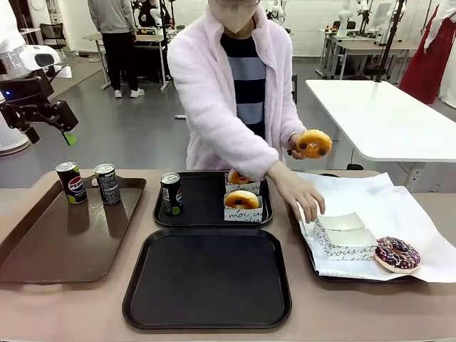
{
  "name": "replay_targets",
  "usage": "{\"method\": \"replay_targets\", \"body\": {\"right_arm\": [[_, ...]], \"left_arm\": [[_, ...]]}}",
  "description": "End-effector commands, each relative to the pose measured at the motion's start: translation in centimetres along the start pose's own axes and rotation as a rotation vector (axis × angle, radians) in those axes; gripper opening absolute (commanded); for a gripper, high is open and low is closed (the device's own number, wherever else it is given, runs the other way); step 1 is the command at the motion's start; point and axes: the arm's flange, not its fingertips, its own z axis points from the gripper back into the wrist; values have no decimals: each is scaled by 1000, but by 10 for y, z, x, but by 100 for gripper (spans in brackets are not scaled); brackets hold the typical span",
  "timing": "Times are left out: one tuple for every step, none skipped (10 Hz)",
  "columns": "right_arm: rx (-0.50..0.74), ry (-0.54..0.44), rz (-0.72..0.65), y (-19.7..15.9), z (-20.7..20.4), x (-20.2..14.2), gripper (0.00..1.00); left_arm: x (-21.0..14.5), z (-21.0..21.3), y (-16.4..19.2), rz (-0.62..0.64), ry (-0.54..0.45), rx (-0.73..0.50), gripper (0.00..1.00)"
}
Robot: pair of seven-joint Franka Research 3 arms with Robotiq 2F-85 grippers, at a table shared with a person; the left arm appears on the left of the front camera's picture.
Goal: Set up donuts and drinks on trays.
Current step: Pick up one Pepsi coke from the Handle tray and place it on the Flat Tray without a Pepsi coke.
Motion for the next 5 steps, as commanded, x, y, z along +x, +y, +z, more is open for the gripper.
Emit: {"method": "replay_targets", "body": {"right_arm": [[13, -7, 14, 0, 2, 1, 100], [13, -7, 14, 0, 2, 1, 100], [13, -7, 14, 0, 2, 1, 100], [13, -7, 14, 0, 2, 1, 100], [13, -7, 14, 0, 2, 1, 100]], "left_arm": [[-4, 1, 1, -16, 1, -8, 100], [-4, 1, 1, -16, 1, -8, 100], [-4, 1, 1, -16, 1, -8, 100], [0, 0, 0, 0, 0, 0, 100], [12, -12, 12, -74, 16, 10, 100]]}}
